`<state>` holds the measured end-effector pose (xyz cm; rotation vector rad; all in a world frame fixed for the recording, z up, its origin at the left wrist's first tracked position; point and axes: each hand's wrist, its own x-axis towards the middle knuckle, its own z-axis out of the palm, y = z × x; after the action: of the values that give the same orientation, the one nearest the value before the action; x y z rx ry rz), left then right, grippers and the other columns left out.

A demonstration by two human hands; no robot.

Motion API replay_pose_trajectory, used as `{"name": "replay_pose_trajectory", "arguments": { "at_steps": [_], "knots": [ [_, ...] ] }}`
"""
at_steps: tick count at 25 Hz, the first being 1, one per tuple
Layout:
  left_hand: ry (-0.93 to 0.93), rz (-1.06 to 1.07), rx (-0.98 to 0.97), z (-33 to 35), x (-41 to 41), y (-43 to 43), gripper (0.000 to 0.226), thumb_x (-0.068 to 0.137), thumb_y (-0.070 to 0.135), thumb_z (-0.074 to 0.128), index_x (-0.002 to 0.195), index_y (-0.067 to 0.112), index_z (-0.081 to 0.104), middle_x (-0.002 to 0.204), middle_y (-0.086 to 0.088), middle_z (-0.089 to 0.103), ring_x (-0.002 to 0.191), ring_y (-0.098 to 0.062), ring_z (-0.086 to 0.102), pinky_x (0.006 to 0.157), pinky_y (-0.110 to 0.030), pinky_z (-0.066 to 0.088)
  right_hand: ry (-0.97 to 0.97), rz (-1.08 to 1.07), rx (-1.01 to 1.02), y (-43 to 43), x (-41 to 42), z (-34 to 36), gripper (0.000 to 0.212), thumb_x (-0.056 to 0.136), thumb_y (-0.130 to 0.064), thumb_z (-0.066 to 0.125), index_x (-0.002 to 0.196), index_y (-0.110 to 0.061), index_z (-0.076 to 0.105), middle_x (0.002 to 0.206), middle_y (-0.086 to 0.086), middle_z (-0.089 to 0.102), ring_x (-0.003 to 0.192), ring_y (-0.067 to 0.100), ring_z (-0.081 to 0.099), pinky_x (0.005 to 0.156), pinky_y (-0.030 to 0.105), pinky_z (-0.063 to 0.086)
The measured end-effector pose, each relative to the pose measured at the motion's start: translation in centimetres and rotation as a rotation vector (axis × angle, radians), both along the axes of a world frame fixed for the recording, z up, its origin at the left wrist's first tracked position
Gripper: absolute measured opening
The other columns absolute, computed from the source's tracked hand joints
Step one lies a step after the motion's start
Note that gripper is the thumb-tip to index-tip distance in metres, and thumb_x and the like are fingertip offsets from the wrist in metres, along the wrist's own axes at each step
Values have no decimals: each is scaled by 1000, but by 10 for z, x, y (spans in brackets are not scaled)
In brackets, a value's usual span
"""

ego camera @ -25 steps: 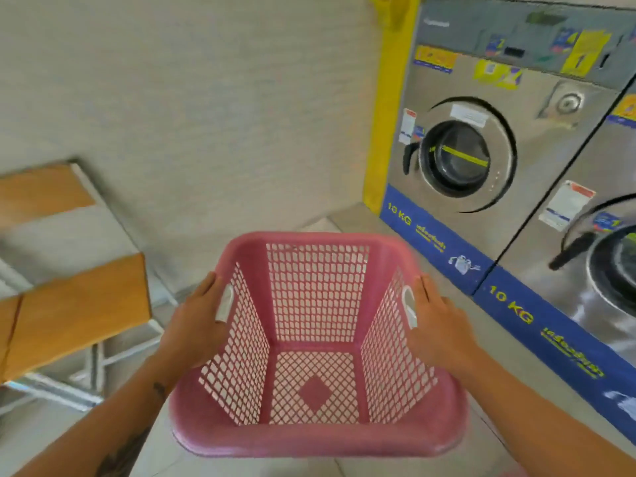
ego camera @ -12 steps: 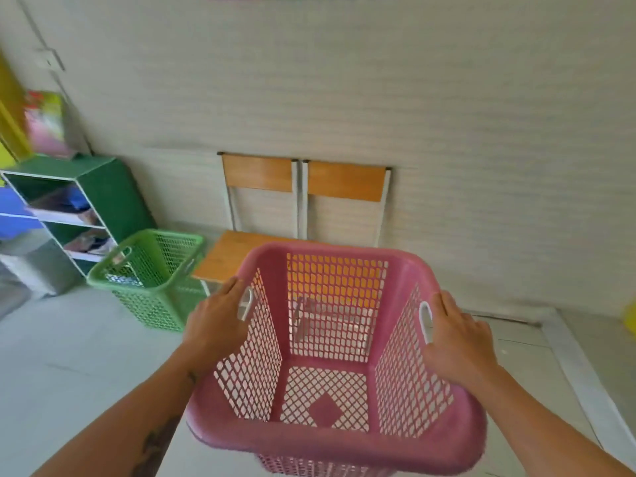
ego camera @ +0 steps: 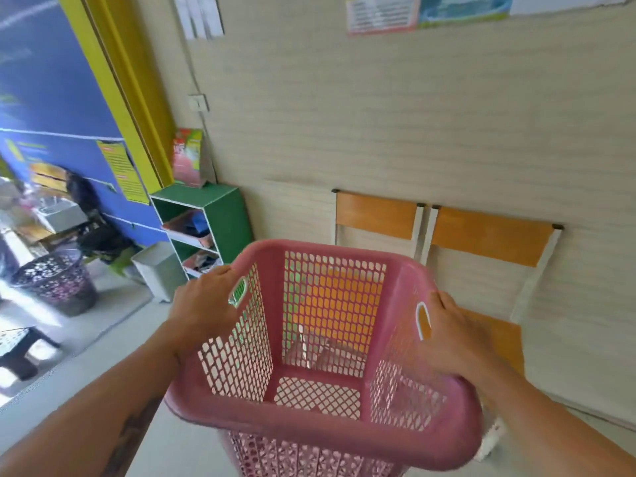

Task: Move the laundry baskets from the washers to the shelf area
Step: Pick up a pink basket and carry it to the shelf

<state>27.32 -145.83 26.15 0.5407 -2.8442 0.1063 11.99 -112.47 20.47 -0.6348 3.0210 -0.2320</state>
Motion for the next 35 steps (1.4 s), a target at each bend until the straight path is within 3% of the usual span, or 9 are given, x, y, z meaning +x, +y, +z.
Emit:
{"name": "replay_pose_trajectory", "arguments": {
  "at_steps": [7, 11, 14, 18, 20, 25, 28, 31, 35],
  "knots": [
    [83, 170, -89, 33, -59, -130, 74, 73, 51, 26, 147, 45, 21, 121, 9, 61, 95, -27, 66, 65, -37, 46, 74, 164, -8, -160, -119, 34, 85, 75, -36, 55, 146, -16, 13, 154, -2, 21, 110, 27, 59, 91, 46, 43],
    [127, 211, -82, 29, -96, -212, 85, 61, 51, 13, 138, 31, 42, 119, 3, 61, 95, -29, 64, 72, -42, 54, 119, 186, -8, -244, -163, 40, 78, 74, -35, 56, 141, -16, 21, 151, 0, 26, 108, 28, 60, 89, 48, 41],
    [159, 160, -60, 24, -138, -282, 87, 59, 49, 11, 137, 31, 43, 126, 3, 58, 94, -33, 65, 70, -41, 53, 128, 129, -17, -309, -192, 32, 65, 79, -33, 49, 137, -15, 25, 149, 3, 31, 111, 31, 57, 91, 49, 44],
    [113, 110, -12, 6, -192, -379, 59, 74, 42, 39, 132, 34, 47, 137, 9, 51, 96, -32, 65, 68, -38, 48, 168, 38, -64, -386, -217, 11, 54, 87, -39, 45, 133, -16, 28, 143, 4, 35, 98, 31, 62, 85, 49, 46],
    [96, 64, 17, -1, -219, -419, 57, 79, 36, 48, 136, 34, 44, 138, 9, 51, 98, -31, 65, 70, -38, 48, 144, -14, -68, -417, -226, 6, 57, 88, -41, 47, 136, -17, 25, 145, 4, 32, 100, 30, 62, 86, 50, 45],
    [57, -49, 24, -23, -290, -493, 68, 73, 44, 32, 139, 28, 44, 135, 5, 54, 98, -29, 63, 72, -43, 54, 77, -92, -39, -479, -259, -25, 76, 79, -44, 62, 138, -19, 21, 144, 1, 31, 99, 25, 62, 83, 46, 46],
    [32, -53, 67, -45, -325, -529, 62, 77, 26, 51, 138, 31, 42, 137, 7, 51, 99, -27, 64, 71, -45, 55, 40, -112, -56, -511, -284, -42, 65, 83, -34, 57, 136, -16, 25, 139, 1, 34, 91, 25, 61, 75, 39, 39],
    [-8, -55, 112, -72, -349, -565, 71, 72, 12, 58, 138, 28, 41, 136, 5, 49, 101, -27, 62, 72, -48, 57, 10, -125, -9, -540, -299, -61, 76, 78, -31, 61, 142, -13, 23, 146, 3, 30, 99, 26, 61, 74, 38, 38],
    [-71, -107, 179, -118, -381, -605, 71, 72, 12, 60, 138, 27, 36, 135, 5, 45, 101, -26, 59, 74, -48, 57, -34, -181, 47, -570, -314, -85, 86, 70, -32, 61, 145, -13, 22, 151, 3, 27, 97, 28, 64, 79, 41, 44]
  ]
}}
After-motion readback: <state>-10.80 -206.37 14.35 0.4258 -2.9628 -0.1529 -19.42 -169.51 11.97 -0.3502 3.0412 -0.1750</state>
